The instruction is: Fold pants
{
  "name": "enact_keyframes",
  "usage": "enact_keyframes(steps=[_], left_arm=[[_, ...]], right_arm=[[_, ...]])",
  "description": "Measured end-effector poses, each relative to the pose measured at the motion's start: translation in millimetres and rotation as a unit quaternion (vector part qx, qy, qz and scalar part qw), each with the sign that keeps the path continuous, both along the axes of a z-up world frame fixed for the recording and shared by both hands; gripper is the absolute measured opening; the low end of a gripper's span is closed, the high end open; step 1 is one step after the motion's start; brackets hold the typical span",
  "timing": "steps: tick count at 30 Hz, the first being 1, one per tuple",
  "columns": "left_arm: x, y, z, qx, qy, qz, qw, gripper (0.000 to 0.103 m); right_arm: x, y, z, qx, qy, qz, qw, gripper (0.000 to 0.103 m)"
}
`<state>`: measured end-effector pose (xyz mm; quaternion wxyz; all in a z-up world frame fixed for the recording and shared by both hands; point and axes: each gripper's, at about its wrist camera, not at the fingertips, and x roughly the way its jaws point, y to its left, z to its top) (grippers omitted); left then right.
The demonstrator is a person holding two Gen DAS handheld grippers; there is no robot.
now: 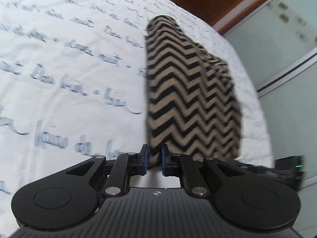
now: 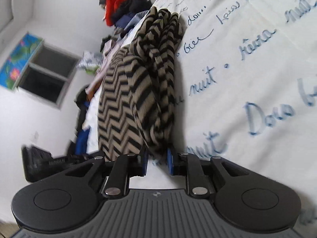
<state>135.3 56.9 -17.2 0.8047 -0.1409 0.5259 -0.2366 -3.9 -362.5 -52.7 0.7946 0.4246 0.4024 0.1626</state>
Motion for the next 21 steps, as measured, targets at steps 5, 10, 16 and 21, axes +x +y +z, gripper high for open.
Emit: enact_keyframes(steps=[5, 10, 16, 21], left_arm=[[7.0, -16.0, 40.1, 0.058, -0.109, -0.021, 0.9921, 0.046], [33.2, -74.9, 67.7, 0.063, -0.199, -0.053, 0.9764, 0.08], [78.8, -133.2, 33.3, 0.147, -0.201, -0.073, 0.9658, 0.083], [80.9, -118.0, 15.6, 0.145, -0.188, -0.054, 0.9698, 0.087]], right_arm=[[-5.0, -5.4, 69.5, -0.185, -0.103, -0.034, 0.977, 0.021], [56.5, 29.5, 115.6, -0.271, -0.189, 0.017, 0.944, 0.021], [135.6, 60.1, 80.2, -0.356, -0.131, 0.041, 0.924, 0.021], [125.4, 48.2, 71.5, -0.359, -0.128, 0.024, 0.924, 0.022]])
